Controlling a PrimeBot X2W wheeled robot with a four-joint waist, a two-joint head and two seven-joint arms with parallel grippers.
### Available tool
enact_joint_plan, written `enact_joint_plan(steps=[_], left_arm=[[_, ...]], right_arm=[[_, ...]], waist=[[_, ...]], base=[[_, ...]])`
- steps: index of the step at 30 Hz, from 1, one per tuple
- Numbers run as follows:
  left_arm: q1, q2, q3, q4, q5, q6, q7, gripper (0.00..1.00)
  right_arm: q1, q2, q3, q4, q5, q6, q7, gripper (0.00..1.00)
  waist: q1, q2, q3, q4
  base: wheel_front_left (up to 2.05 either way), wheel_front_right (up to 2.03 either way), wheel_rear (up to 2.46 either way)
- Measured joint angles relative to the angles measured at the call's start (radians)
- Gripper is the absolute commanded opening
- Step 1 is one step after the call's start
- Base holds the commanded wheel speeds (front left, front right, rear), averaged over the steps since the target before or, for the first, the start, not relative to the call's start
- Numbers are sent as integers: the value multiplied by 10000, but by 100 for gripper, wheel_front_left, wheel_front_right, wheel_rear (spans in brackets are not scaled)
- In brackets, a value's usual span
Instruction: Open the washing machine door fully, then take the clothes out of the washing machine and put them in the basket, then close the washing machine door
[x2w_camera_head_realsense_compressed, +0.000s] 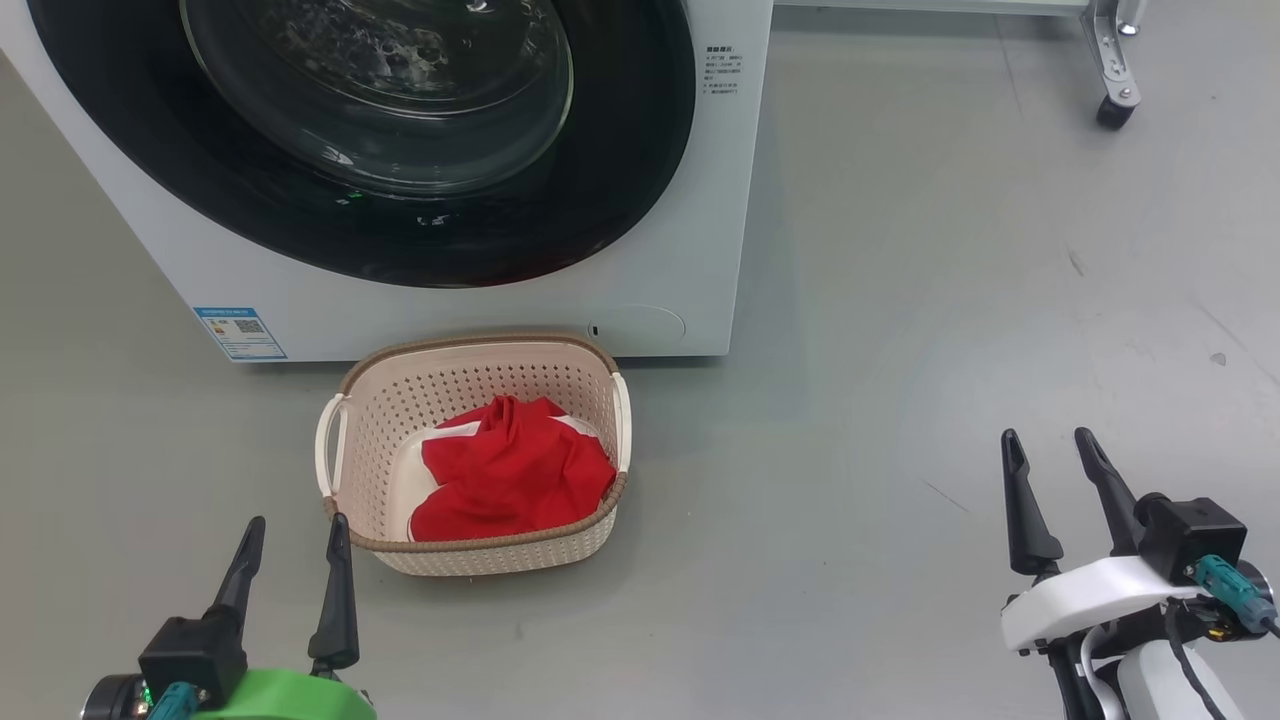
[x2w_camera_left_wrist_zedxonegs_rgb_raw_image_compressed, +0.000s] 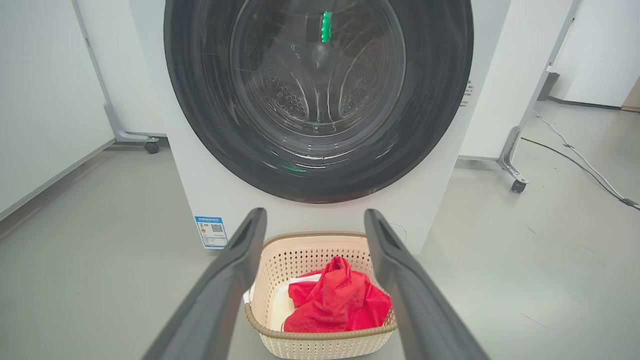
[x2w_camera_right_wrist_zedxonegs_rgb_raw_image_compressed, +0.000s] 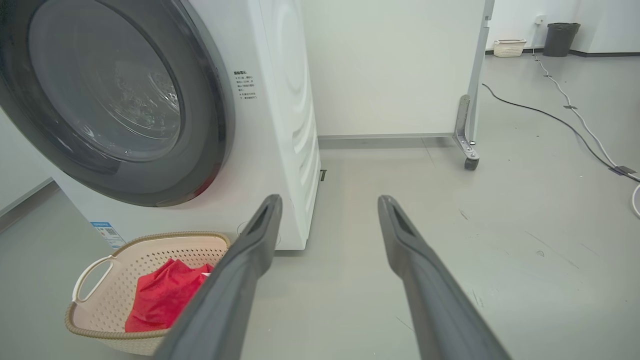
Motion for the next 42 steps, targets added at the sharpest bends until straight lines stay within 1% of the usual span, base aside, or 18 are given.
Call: enact_joint_plan(steps=[3, 4, 12, 17, 22, 25, 29, 30, 36, 42], left_arm=[[6, 0, 0, -8, 0, 0, 0, 100], [8, 0, -8, -12, -2, -2, 0, 0], [33, -201, -92, 639, -29, -2, 13, 0], [32, -201, -36, 675, -428, -6, 148, 0], [14, -201, 98, 777, -1103, -50, 385, 0], [11, -201, 128, 819, -1615, -92, 504, 0], [6, -201, 130, 823, -2280, -123, 642, 0], [3, -201, 148, 825, -2546, -167, 711, 0], [-12, -199, 232, 830, -3267, -180, 934, 0], [-68, -198, 320, 838, -3983, -267, 1152, 0]], right_arm=[[3, 33, -56, -12, -25, 4, 0, 100], [8, 50, -73, -17, -35, 4, 0, 0], [422, 359, -25, 616, -35, 2, 63, 0], [388, 360, -161, 648, 414, 4, 196, 0], [372, 374, -351, 731, 1070, 8, 451, 0], [366, 384, -385, 734, 1546, 86, 541, 0], [339, 395, -476, 734, 2011, 92, 727, 0], [325, 405, -514, 732, 2278, 94, 815, 0], [297, 433, -652, 729, 2974, 176, 1043, 0], [212, 453, -779, 706, 3678, 180, 1252, 0]], waist=[[0, 0, -12, 10], [0, 0, -13, 15], [0, 0, -18, 15], [0, 0, -48, -6], [0, 0, -104, -51], [0, 0, -130, -74], [0, 0, -162, -101], [0, 0, -178, -114], [0, 0, -225, -153], [0, 0, -271, -191]], base=[[0, 0, 0], [0, 0, 0], [0, 0, 0], [0, 0, 0], [0, 0, 0], [0, 0, 0], [0, 0, 0], [0, 0, 0], [0, 0, 0], [0, 0, 0]])
